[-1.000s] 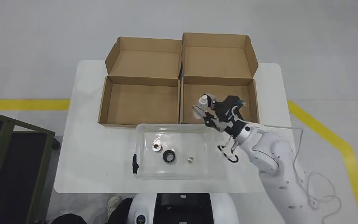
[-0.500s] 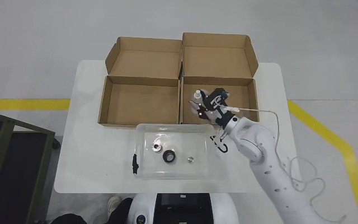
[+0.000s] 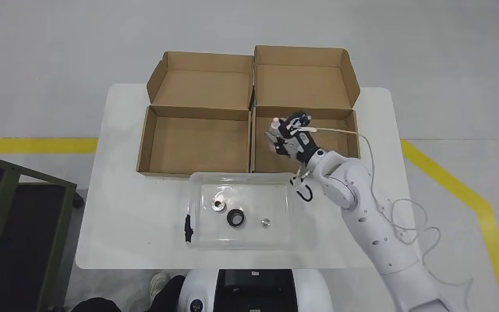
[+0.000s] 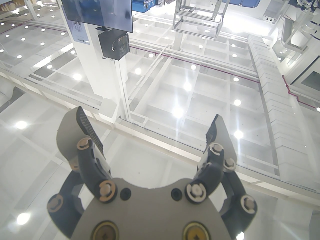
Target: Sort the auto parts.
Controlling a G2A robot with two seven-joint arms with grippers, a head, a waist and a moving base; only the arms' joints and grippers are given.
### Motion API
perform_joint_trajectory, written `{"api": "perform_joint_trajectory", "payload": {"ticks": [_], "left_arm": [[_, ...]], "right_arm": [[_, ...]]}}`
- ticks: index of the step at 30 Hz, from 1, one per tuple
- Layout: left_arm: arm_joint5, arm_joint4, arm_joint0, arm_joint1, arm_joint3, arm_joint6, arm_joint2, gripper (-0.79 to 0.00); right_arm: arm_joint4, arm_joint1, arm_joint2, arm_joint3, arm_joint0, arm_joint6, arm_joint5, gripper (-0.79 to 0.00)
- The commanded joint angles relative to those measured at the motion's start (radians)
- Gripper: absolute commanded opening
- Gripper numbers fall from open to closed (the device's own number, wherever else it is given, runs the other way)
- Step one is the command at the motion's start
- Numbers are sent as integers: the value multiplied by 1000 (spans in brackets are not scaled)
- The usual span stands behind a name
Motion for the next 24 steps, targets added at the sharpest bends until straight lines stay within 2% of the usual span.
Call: {"api": "perform_joint_trajectory", "payload": {"ticks": [1,4,6,9,12,13,15,19,24], "left_arm": [[0,0,0,0,0,0,0,0],[0,0,0,0,0,0,0,0],[0,0,0,0,0,0,0,0],[0,0,0,0,0,0,0,0],[0,0,0,0,0,0,0,0],[0,0,0,0,0,0,0,0],[0,0,0,0,0,0,0,0],[0,0,0,0,0,0,0,0],[0,0,0,0,0,0,0,0]], "right_arm": [[2,-4,-8,22,10,-4,9,-680],[2,-8,-18,54,23,-13,17,-656],[1,-10,-21,68,28,-17,21,-600],[-2,-12,-23,79,29,-21,23,-563],[-6,-12,-22,76,23,-21,22,-440],[-6,-12,-21,74,19,-20,21,-332],[-5,-11,-18,69,12,-19,20,-15],[2,-9,-5,40,-9,-20,13,0],[-30,1,28,-82,-64,-11,44,0]]}}
